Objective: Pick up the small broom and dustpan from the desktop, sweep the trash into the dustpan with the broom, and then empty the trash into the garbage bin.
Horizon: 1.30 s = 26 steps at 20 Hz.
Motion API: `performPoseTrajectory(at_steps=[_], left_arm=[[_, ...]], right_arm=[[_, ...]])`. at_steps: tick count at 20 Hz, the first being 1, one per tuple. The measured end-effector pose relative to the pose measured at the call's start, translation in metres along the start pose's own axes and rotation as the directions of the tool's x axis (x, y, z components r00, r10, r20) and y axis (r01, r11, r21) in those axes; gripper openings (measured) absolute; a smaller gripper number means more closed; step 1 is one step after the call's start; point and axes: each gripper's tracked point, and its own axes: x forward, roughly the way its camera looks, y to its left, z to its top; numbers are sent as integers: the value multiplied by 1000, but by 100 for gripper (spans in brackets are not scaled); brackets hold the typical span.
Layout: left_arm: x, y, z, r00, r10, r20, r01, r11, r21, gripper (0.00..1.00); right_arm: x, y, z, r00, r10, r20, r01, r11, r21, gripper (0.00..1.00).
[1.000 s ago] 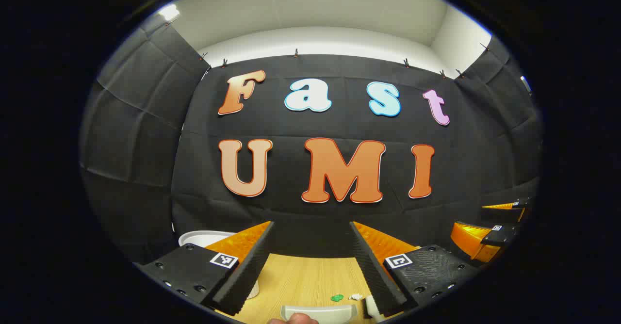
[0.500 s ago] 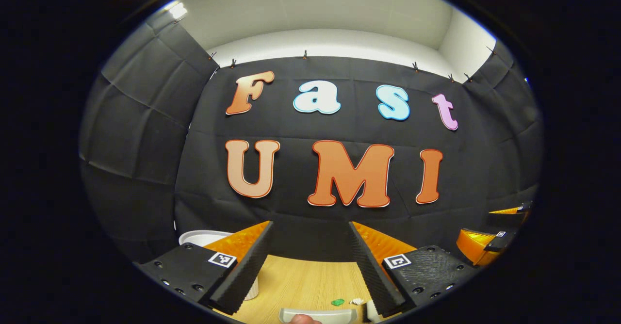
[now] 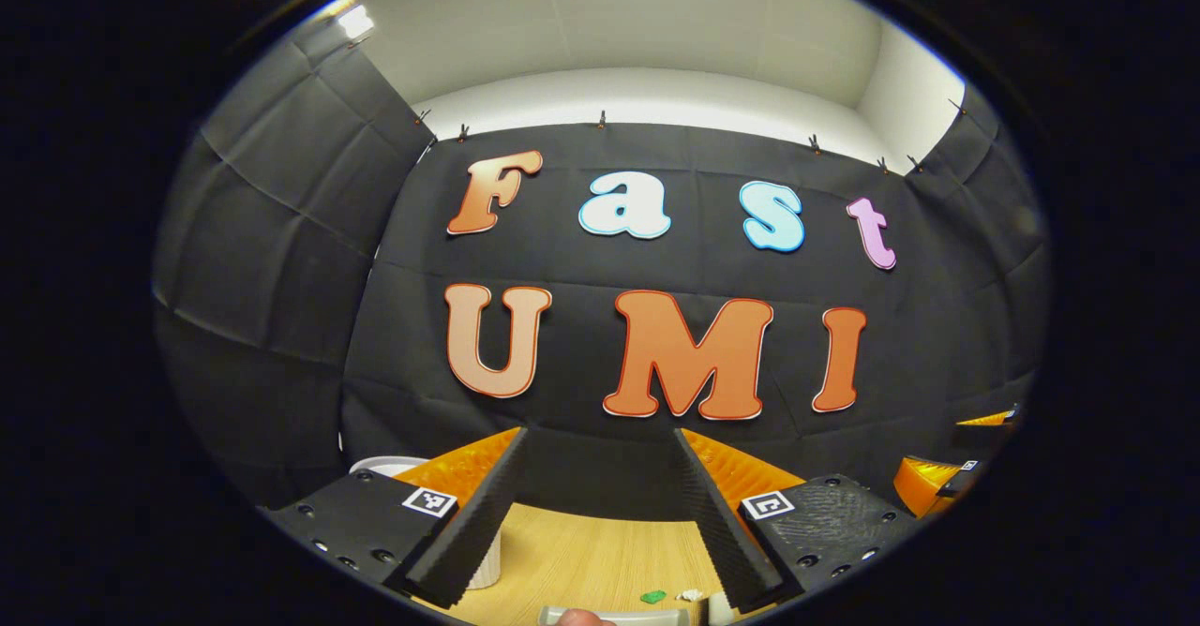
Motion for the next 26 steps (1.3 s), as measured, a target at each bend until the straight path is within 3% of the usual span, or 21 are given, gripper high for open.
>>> performPoseTrajectory(at_steps=[6, 13, 26], left_arm=[[0, -2, -16, 999, -5, -48, 9, 997, 75, 93], [-6, -15, -9, 999, -43, -20, 43, 998, 37, 94], [-3, -14, -16, 998, -34, -50, 36, 999, 37, 94]], right_arm=[[1, 0, -3, 1000, 2, -17, -3, 999, -41, 95], [3, -1, -6, 1000, 10, -26, -11, 999, -43, 95], [1, 0, -5, 1000, 22, -15, -22, 1000, -21, 95]])
